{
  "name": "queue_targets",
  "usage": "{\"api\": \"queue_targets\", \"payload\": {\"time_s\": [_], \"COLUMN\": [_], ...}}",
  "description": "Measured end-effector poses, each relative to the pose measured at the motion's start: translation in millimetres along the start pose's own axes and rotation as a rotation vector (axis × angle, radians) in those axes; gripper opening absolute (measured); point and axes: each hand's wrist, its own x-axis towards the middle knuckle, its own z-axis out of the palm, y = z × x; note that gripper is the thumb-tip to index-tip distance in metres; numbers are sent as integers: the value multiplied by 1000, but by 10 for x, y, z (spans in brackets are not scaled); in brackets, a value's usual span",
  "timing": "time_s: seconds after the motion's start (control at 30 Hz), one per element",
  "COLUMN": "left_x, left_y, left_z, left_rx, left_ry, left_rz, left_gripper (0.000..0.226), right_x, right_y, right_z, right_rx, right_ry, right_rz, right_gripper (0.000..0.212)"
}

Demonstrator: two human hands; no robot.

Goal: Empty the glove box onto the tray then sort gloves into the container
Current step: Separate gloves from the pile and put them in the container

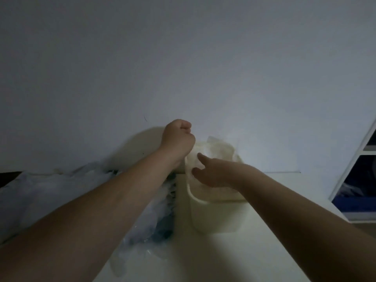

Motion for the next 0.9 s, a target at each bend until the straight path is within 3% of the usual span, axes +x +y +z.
{"api": "queue_targets", "payload": {"time_s": [0.17, 0.3, 0.4, 0.5, 0.63, 0.7, 0.8, 0.9], "left_x": [-261, -445, -556, -661, -803, -840, -904, -981], "left_y": [-94, -284, -563, -936, -1326, -1501, -1674, -1768], "left_z": [-495, -799, -1058, -1295, -1458, -1480, -1466, -1502], "left_rx": [17, 87, 372, 673, 878, 890, 853, 815], "left_ry": [-15, -87, -207, -249, -333, -346, -302, -248], "left_rz": [56, 82, 126, 144, 33, 12, 43, 109], "left_gripper": [30, 21, 14, 25, 53, 56, 35, 11], "right_x": [200, 121, -65, -253, -445, -499, -488, -334], "right_y": [37, -33, -79, -124, -400, -655, -1009, -1166], "right_z": [267, 240, 101, -19, -62, 3, 247, 623], "right_rx": [-381, -467, -347, -222, -255, -148, 112, 219], "right_ry": [-117, -178, -123, 26, 366, 517, 442, 258], "right_rz": [35, 28, 31, -20, -64, -176, -368, -384], "right_gripper": [67, 61, 67, 65, 36, 26, 28, 40]}}
